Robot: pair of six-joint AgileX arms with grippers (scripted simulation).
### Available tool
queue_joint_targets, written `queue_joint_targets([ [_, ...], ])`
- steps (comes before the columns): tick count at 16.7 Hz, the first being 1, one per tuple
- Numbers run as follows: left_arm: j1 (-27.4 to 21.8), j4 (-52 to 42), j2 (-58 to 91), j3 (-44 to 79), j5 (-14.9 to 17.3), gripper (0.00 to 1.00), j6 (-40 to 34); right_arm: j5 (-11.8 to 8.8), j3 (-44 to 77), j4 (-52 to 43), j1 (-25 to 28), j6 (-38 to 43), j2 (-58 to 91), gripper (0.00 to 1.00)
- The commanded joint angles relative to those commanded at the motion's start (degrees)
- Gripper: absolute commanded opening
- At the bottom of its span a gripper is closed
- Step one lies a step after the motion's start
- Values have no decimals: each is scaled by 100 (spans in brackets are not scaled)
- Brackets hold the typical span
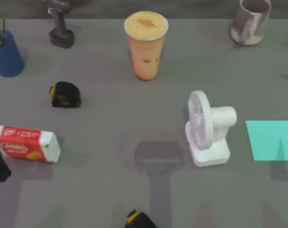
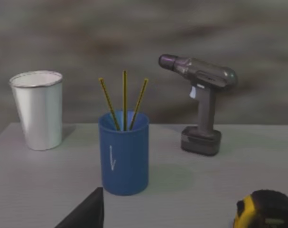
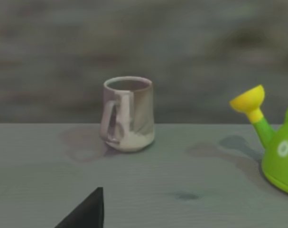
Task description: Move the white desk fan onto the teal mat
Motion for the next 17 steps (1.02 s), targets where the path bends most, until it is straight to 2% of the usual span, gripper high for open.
queue_joint_targets([
  [4,0,0,0,0,0,100,0,-5,175,-166,68,44,175,100],
  [8,0,0,0,0,0,100,0,-13,1256,-1090,426,299,1257,100],
  [12,0,0,0,0,0,100,0,-6,3165,-2552,971,705,3233,100],
  [17,0,0,0,0,0,100,0,9,6158,-4763,1775,1296,6380,100],
])
